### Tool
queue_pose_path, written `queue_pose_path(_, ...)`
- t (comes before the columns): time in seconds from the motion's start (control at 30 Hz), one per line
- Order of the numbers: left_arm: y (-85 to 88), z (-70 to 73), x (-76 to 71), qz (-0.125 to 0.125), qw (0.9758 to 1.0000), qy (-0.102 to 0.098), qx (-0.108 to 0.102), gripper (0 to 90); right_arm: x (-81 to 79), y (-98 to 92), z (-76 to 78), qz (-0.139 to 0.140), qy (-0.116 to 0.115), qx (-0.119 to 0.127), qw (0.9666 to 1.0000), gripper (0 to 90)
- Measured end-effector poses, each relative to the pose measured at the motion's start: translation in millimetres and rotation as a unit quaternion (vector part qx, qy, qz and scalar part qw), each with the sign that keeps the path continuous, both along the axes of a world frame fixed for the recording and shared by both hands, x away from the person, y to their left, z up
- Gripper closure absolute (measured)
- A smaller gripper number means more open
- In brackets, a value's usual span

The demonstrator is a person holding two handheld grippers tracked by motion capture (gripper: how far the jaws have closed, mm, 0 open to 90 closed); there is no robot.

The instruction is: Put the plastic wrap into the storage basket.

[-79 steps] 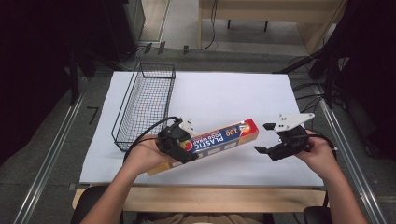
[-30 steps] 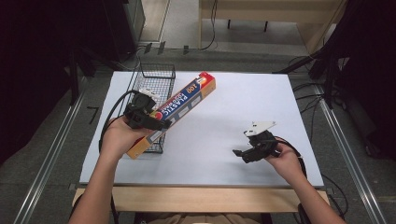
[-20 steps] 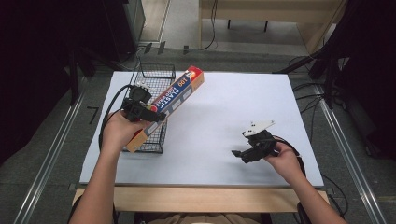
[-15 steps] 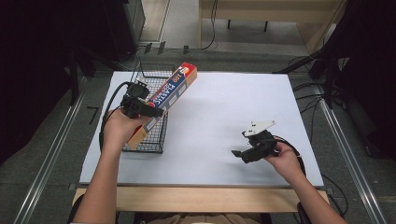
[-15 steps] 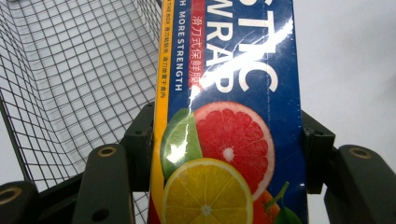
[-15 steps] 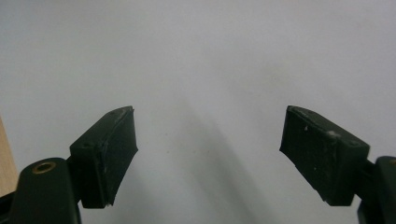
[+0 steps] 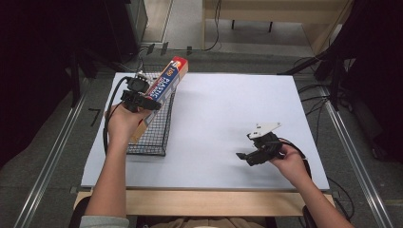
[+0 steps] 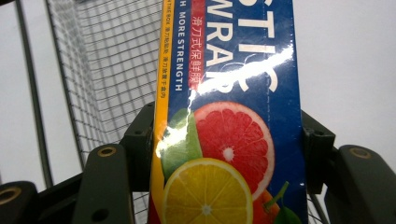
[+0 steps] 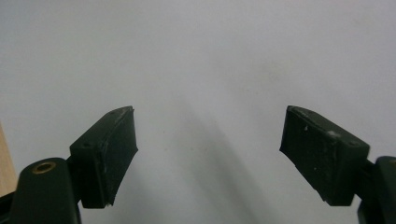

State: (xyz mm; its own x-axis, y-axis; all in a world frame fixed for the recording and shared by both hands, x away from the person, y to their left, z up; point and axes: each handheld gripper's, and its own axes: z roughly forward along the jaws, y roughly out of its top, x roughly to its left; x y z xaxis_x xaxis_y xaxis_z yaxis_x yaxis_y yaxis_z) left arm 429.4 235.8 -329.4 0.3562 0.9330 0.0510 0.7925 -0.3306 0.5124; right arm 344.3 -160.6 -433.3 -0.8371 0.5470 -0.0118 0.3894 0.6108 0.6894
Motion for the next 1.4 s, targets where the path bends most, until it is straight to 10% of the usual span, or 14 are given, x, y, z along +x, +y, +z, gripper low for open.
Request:
queue_pose_path(0.63, 15.6, -25.1, 16.7, 0.075, 0.9970, 0.019, 0.006, 39.6, -2.0, -2.0, -0.7, 0.004, 0.000, -0.004, 1.0000, 19.0)
queue_pose_path(1.4, 8.2, -61.1, 26.3, 0.098, 0.9946, 0.036, 0.000, 39.4, -3.4, -1.4, -0.5, 0.008, 0.002, -0.005, 1.0000, 19.0)
